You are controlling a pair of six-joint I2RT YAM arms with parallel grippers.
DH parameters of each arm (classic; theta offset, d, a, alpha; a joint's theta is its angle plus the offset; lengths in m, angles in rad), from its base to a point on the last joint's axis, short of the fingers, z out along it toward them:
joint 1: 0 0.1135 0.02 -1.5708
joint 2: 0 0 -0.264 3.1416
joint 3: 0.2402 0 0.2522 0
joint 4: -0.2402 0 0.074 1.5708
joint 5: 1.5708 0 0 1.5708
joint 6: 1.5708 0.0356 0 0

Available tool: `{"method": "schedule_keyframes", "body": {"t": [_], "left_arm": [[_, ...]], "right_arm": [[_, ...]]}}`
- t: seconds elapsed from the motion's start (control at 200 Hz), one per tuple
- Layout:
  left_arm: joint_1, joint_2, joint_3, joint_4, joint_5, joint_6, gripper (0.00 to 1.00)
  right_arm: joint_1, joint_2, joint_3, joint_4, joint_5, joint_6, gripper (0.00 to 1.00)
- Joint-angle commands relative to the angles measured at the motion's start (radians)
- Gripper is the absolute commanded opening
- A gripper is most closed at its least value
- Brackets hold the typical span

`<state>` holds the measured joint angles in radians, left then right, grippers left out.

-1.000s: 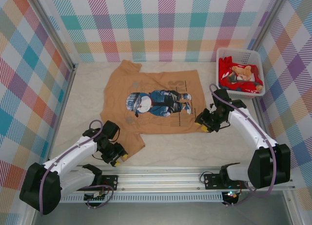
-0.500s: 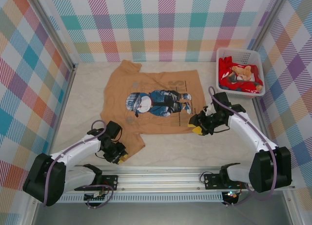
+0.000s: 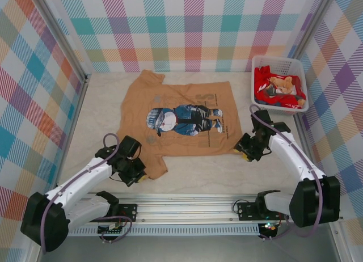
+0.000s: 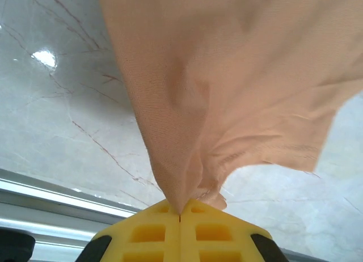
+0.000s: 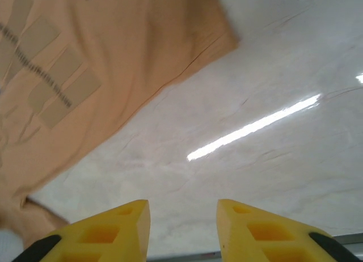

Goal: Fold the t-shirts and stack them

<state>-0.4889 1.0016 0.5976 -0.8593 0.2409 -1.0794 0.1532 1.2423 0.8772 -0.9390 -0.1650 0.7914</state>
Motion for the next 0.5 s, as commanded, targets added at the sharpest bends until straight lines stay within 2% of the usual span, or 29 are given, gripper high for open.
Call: {"method": "schedule_keyframes", "body": {"t": [0.0, 0.145, 0.495], "left_arm": [[-0.014, -0.023, 0.004, -0.112, -0.025, 0.028, 0.0], [-0.014, -0.03, -0.007, -0.103, -0.017, 0.026, 0.0], [-0.014, -0.023, -0.007, -0.089, -0.015, 0.027, 0.0]], "right_arm": [[-0.015, 0.087, 0.002, 0.05, 0.085, 0.055, 0.32], [-0.022, 0.196, 0.023, 0.144, 0.097, 0.044, 0.29], [-0.048, 0.336, 0.053, 0.153, 0.093, 0.067, 0.29]]}}
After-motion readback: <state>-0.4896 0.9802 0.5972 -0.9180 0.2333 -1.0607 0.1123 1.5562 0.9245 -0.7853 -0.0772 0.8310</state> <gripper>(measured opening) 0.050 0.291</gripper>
